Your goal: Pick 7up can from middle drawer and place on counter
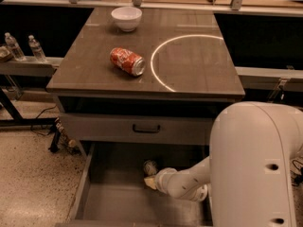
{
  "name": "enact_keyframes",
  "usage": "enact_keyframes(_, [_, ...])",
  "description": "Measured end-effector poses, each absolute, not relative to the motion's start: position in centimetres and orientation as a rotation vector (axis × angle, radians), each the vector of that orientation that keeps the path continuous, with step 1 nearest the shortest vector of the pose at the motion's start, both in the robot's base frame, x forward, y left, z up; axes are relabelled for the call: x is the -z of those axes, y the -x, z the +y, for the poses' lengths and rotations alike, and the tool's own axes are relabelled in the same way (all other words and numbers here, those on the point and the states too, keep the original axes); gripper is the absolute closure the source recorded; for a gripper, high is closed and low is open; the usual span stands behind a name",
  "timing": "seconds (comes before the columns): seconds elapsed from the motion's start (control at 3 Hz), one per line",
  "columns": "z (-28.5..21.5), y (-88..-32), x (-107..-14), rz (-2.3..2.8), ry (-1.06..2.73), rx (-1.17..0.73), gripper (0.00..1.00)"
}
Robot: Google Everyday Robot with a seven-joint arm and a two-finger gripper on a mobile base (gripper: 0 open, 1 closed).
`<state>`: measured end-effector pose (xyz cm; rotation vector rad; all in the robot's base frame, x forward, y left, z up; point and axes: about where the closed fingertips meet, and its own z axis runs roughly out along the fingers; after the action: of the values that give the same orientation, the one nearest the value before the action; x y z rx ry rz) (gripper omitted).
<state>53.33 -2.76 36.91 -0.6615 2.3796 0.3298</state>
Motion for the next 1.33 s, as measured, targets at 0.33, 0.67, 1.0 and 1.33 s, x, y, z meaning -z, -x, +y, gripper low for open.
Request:
enact_keyframes(0.33, [-3.9,-53.3,-36.7,2.381,0.638,-0.294,0.75])
enact_keyframes(0.67, [-6.8,-52.6,-40.9,2.357,0.739,-0.250,1.00])
enact_keyframes(1.0, [-9.1,-52.0,-45.6,2.328,1.029,-0.167,1.00])
enact_keyframes(1.33, [-11.5,-50.2,-46.4,2.363,1.265,-0.108,1.00])
